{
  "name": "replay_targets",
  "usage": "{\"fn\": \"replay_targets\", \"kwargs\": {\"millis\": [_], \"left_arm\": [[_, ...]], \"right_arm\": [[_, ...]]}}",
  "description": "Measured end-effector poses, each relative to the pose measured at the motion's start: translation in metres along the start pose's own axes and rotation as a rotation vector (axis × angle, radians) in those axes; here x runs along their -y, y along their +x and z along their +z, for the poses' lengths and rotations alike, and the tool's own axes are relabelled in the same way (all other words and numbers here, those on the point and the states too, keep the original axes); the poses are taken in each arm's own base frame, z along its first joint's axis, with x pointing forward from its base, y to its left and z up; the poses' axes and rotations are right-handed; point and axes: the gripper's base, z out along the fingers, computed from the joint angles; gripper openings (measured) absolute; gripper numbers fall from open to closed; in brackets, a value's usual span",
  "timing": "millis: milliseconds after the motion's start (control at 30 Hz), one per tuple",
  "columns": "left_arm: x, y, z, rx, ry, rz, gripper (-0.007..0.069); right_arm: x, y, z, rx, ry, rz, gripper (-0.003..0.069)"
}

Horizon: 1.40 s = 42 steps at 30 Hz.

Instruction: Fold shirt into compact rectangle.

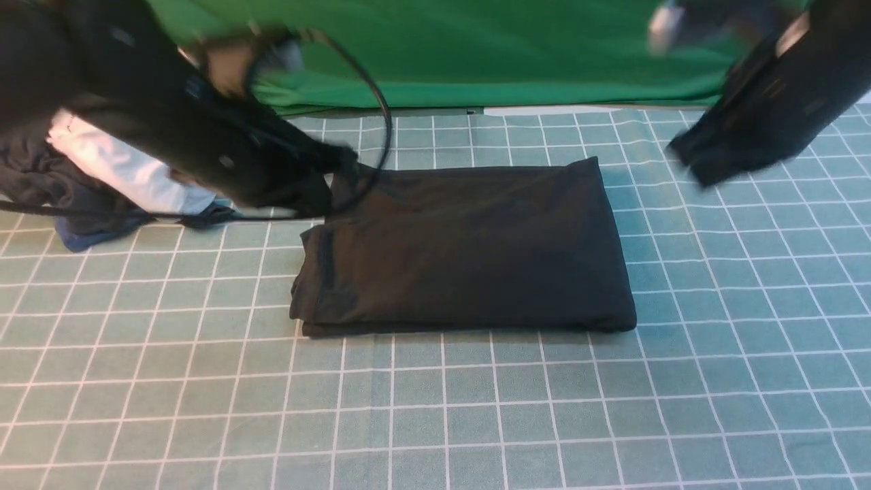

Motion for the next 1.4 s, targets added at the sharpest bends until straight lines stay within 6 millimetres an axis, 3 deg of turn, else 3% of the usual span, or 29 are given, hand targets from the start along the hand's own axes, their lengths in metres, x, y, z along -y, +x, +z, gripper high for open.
{"fn": "replay_targets", "kwargs": {"millis": [33,100,133,233,333,433,567,600,700,933,1067,1400], "left_arm": [[0.006,0.000,-0.026,0.063,0.009,0.017,0.0007],[0.014,0.004,-0.063,0.158,0.023,0.040,0.0007],[0.016,0.005,-0.070,0.177,0.025,0.044,0.0007],[0.025,0.025,-0.125,0.316,0.043,0.077,0.0007],[0.029,0.052,-0.155,0.395,0.053,0.087,0.0007],[0.028,0.083,-0.171,0.449,0.062,0.082,0.0007],[0.022,0.122,-0.175,0.507,0.065,0.075,0.0007],[0.018,0.140,-0.173,0.546,0.067,0.062,0.0007],[0.009,0.175,-0.162,0.589,0.069,0.039,0.0007],[-0.005,0.223,-0.131,0.586,0.066,0.011,0.0007],[-0.010,0.231,-0.121,0.601,0.061,0.004,0.0007],[-0.011,0.228,-0.122,0.653,0.062,-0.006,0.0007]], "right_arm": [[-0.004,0.002,-0.032,0.102,0.017,-0.011,0.0022],[-0.011,0.010,-0.077,0.253,0.038,-0.025,0.0022],[-0.013,0.014,-0.089,0.300,0.045,-0.028,0.0022],[-0.022,0.041,-0.145,0.545,0.085,-0.044,0.0022],[-0.029,0.075,-0.176,0.727,0.117,-0.051,0.0022],[-0.034,0.110,-0.191,0.881,0.142,-0.054,0.0022],[-0.038,0.151,-0.194,1.034,0.167,-0.053,0.0022],[-0.040,0.173,-0.193,1.110,0.180,-0.054,0.0022],[-0.042,0.206,-0.183,1.209,0.209,-0.069,0.0022],[-0.044,0.253,-0.163,1.364,0.240,-0.074,0.0030],[-0.044,0.265,-0.159,1.406,0.246,-0.076,0.0048],[-0.045,0.266,-0.160,1.416,0.248,-0.076,0.0132]]}}
